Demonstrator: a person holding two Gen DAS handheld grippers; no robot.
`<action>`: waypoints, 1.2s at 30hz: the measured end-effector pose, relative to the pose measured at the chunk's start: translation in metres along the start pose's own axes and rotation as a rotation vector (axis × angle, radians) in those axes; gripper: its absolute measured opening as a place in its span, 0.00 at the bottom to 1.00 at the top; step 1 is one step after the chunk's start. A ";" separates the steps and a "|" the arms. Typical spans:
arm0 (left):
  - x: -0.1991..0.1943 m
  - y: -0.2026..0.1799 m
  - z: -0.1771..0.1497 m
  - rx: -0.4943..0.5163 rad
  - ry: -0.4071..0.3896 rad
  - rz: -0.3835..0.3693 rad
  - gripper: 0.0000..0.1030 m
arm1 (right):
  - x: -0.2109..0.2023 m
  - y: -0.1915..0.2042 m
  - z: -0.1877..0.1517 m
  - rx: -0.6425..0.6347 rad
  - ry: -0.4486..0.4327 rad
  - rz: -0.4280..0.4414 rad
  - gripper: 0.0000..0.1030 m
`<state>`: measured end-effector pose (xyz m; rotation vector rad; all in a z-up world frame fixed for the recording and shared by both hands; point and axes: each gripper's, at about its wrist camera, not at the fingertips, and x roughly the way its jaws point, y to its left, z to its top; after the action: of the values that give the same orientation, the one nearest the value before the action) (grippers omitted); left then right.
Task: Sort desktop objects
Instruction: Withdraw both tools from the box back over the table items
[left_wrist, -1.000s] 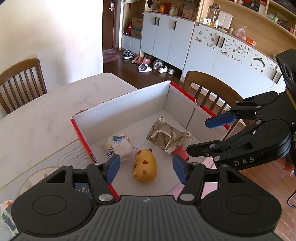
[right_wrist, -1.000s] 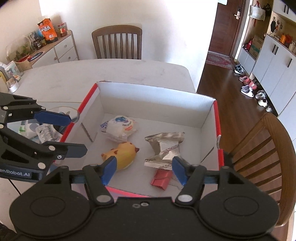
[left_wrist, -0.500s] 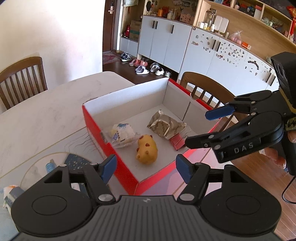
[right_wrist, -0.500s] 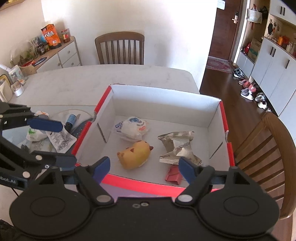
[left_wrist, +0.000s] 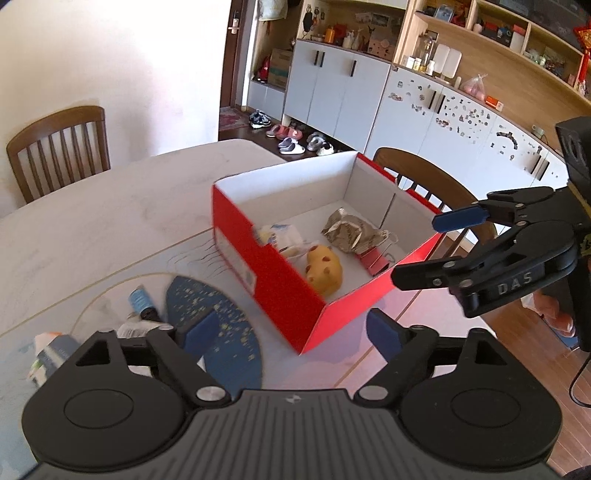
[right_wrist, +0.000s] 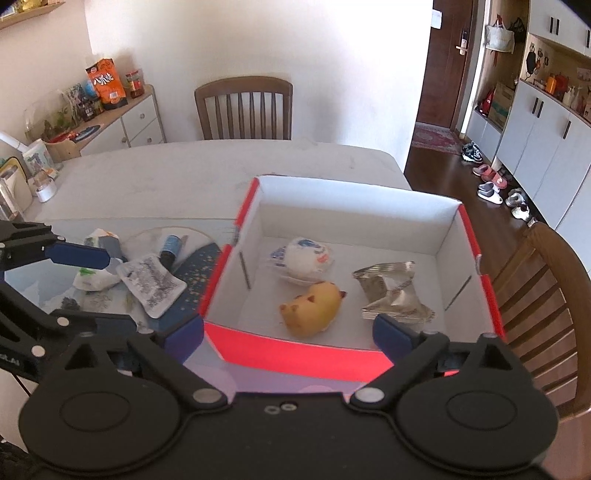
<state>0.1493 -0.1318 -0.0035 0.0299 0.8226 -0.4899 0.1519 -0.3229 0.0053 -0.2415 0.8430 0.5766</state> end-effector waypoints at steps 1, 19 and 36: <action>-0.003 0.004 -0.003 -0.003 0.001 0.002 0.96 | -0.001 0.004 -0.001 0.001 -0.003 0.001 0.96; -0.044 0.094 -0.053 -0.093 0.011 0.105 1.00 | 0.007 0.090 -0.020 0.001 0.014 0.028 0.96; -0.036 0.142 -0.086 -0.107 0.080 0.126 1.00 | 0.030 0.159 -0.036 -0.024 0.063 0.036 0.96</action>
<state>0.1294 0.0278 -0.0599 0.0024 0.9185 -0.3275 0.0542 -0.1964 -0.0373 -0.2682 0.9033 0.6158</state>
